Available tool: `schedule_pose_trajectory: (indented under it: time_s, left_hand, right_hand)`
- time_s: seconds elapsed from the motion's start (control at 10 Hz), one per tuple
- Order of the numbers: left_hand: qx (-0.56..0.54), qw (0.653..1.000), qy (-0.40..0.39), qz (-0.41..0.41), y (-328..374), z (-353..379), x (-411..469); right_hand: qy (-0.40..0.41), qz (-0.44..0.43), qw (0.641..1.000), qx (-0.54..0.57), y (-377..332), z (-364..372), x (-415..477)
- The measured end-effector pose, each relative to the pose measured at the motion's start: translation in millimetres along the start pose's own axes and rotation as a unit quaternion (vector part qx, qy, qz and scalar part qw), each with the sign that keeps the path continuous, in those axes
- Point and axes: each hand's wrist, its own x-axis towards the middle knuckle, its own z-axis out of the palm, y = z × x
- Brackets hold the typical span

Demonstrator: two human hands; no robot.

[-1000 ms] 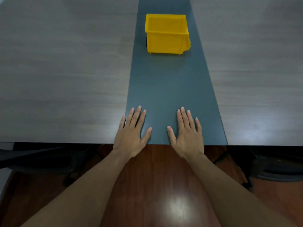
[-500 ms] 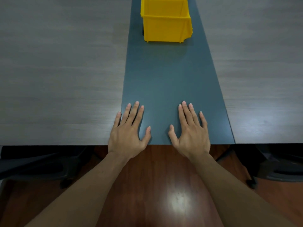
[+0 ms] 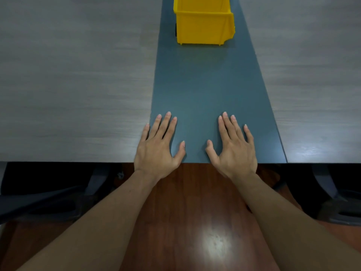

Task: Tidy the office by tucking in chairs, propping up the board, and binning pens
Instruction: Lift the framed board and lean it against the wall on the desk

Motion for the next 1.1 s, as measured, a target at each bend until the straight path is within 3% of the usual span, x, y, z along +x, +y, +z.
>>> schedule_pose_trajectory:
  time_s: [0.7,0.8,1.0,1.1]
  left_hand:
    - [-0.029,1.0,-0.012,0.0,1.9,2.1,3.0]
    - [-0.052,0.998,-0.045,0.001,0.1,-4.7,4.7]
    - [-0.082,0.982,-0.168,-0.011,-3.7,-72.8,7.4]
    - [-0.102,0.978,-0.178,-0.04,-4.1,-121.3,-13.7]
  right_hand:
    - [0.013,-0.009,1.0,0.024,7.7,6.3,3.2]
    - [-0.022,-0.007,0.999,0.039,7.1,-0.3,4.3]
    - [-0.169,-0.009,0.983,0.071,9.6,-61.6,11.2]
    - [-0.18,0.001,0.98,0.083,2.7,-105.1,-4.3]
